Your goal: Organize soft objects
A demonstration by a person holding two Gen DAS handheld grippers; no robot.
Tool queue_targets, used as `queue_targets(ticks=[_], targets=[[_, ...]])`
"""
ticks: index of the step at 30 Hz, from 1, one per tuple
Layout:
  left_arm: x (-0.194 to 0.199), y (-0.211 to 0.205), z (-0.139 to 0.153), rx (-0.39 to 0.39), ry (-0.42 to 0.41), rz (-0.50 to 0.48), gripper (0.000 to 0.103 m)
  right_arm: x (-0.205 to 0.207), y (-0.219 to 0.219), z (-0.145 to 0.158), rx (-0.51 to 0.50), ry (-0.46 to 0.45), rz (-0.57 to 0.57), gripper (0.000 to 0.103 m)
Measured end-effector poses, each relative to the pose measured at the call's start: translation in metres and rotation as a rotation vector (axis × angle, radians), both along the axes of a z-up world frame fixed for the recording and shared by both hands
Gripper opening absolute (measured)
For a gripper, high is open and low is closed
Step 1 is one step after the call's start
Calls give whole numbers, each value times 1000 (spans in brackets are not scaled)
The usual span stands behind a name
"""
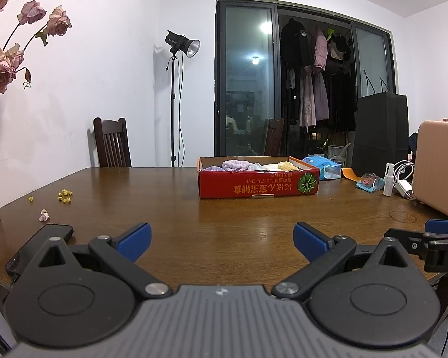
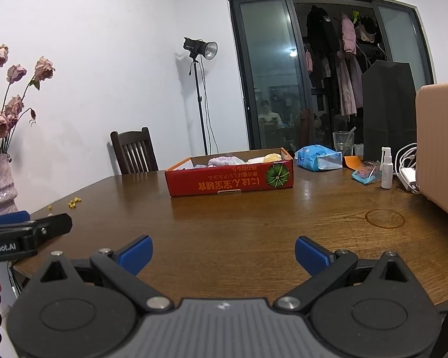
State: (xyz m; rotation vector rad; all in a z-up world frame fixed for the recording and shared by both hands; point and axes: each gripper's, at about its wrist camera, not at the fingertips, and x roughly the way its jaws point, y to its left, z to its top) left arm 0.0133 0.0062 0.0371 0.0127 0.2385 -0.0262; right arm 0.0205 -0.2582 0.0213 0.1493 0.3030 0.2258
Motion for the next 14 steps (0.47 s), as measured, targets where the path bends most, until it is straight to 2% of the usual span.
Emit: queue_targets(ticks=[14], targets=[[-3, 0, -1, 1, -8, -12, 103, 1, 1, -1, -1, 4, 0, 102]])
